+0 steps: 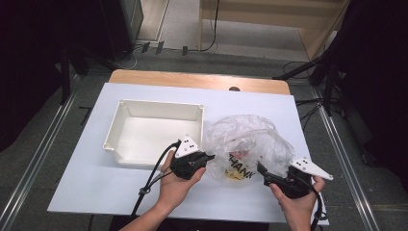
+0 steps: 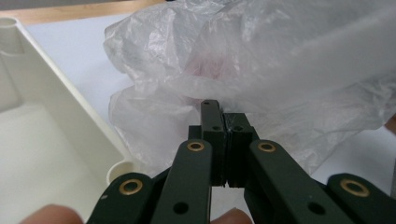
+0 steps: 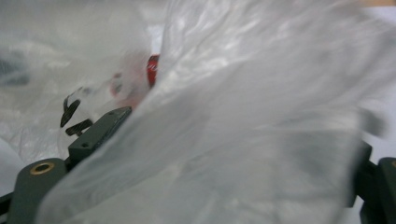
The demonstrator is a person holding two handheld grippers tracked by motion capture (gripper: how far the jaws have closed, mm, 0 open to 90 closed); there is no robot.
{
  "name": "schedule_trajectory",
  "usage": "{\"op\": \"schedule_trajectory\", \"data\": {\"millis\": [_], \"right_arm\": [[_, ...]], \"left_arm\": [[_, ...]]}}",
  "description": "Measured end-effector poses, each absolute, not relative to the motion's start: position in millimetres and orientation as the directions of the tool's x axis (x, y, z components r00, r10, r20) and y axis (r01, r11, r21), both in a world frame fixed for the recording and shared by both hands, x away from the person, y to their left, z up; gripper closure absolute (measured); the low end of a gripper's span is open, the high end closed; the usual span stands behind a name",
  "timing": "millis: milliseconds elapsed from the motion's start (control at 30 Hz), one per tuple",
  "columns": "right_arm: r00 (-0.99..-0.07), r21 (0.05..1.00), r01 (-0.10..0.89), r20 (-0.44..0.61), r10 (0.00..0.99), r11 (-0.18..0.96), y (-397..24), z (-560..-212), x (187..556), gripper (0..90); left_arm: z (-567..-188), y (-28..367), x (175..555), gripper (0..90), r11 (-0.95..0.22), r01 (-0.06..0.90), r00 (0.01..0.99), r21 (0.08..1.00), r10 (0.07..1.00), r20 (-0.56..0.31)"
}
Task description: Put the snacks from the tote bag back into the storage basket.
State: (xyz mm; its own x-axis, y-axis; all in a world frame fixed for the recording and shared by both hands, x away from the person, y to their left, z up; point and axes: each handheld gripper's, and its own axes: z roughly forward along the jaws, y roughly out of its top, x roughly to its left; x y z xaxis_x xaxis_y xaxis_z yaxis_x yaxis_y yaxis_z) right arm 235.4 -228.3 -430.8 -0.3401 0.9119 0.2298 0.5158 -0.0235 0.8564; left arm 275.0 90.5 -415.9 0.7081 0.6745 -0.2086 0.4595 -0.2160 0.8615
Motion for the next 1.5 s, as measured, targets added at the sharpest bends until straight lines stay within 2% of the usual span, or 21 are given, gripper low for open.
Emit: {"op": "schedule_trajectory", "data": {"millis": [267, 433, 667, 767, 900, 967, 1000, 1033, 1067, 1100, 1233, 1367, 1433, 1500], "right_arm": [[-0.292, 0.884, 0.459, 0.247, 0.924, -0.091, -254.0, -413.6, 229.7, 15.2], [-0.317, 0.889, 0.448, 0.260, 0.912, -0.097, -259.0, -399.9, 228.7, 14.0], [-0.361, 0.917, 0.386, 0.247, 0.899, -0.096, -253.5, -375.4, 234.1, 6.8], [-0.378, 0.927, 0.364, 0.237, 0.895, -0.091, -246.6, -366.4, 241.3, 6.6], [-0.391, 0.920, 0.389, 0.215, 0.895, -0.051, -234.9, -369.4, 256.9, 8.2], [-0.407, 0.907, 0.421, 0.197, 0.892, -0.008, -228.7, -377.6, 264.8, 13.1], [-0.420, 0.896, 0.443, 0.184, 0.889, 0.024, -224.6, -387.0, 269.4, 23.1], [-0.420, 0.896, 0.443, 0.184, 0.889, 0.024, -224.6, -387.0, 269.4, 23.1], [-0.418, 0.899, 0.438, 0.171, 0.892, 0.033, -223.5, -391.4, 268.9, 36.5], [-0.414, 0.905, 0.424, 0.156, 0.897, 0.038, -223.6, -396.1, 268.3, 45.9], [-0.396, 0.880, 0.474, 0.189, 0.899, 0.024, -229.6, -411.7, 272.0, 57.7], [-0.382, 0.866, 0.499, 0.221, 0.897, 0.000, -235.5, -419.0, 271.8, 77.2], [-0.396, 0.864, 0.503, 0.227, 0.890, 0.003, -235.9, -420.5, 272.1, 86.2], [-0.411, 0.866, 0.500, 0.230, 0.882, 0.007, -234.4, -420.8, 271.8, 90.0]], "left_arm": [[-423.1, 89.2, 273.9, 90.0, -0.223, 0.469, 0.708, 0.854, 0.674, -0.213], [-428.5, 86.3, 271.4, 89.7, -0.236, 0.466, 0.719, 0.853, 0.663, -0.209], [-435.4, 81.6, 264.2, 87.1, -0.248, 0.456, 0.726, 0.855, 0.659, -0.196], [-439.5, 81.4, 263.4, 86.7, -0.247, 0.465, 0.723, 0.850, 0.660, -0.204], [-440.9, 83.3, 261.8, 85.9, -0.237, 0.470, 0.724, 0.850, 0.655, -0.217], [-439.7, 84.8, 260.5, 85.6, -0.238, 0.463, 0.723, 0.854, 0.658, -0.209], [-438.9, 85.9, 260.1, 84.7, -0.242, 0.458, 0.723, 0.855, 0.661, -0.200], [-437.9, 87.4, 259.8, 84.7, -0.241, 0.454, 0.721, 0.858, 0.665, -0.196], [-436.6, 89.1, 259.7, 84.5, -0.234, 0.453, 0.720, 0.860, 0.665, -0.198], [-435.1, 91.0, 259.7, 84.5, -0.228, 0.451, 0.719, 0.863, 0.666, -0.199], [-430.6, 98.2, 261.5, 87.2, -0.206, 0.443, 0.711, 0.872, 0.673, -0.202], [-428.2, 103.2, 263.8, 85.7, -0.198, 0.451, 0.704, 0.870, 0.678, -0.211], [-426.4, 104.8, 263.5, 75.8, -0.200, 0.444, 0.717, 0.873, 0.663, -0.213], [-422.0, 104.7, 258.6, 63.7, -0.212, 0.403, 0.731, 0.890, 0.660, -0.174]]}}
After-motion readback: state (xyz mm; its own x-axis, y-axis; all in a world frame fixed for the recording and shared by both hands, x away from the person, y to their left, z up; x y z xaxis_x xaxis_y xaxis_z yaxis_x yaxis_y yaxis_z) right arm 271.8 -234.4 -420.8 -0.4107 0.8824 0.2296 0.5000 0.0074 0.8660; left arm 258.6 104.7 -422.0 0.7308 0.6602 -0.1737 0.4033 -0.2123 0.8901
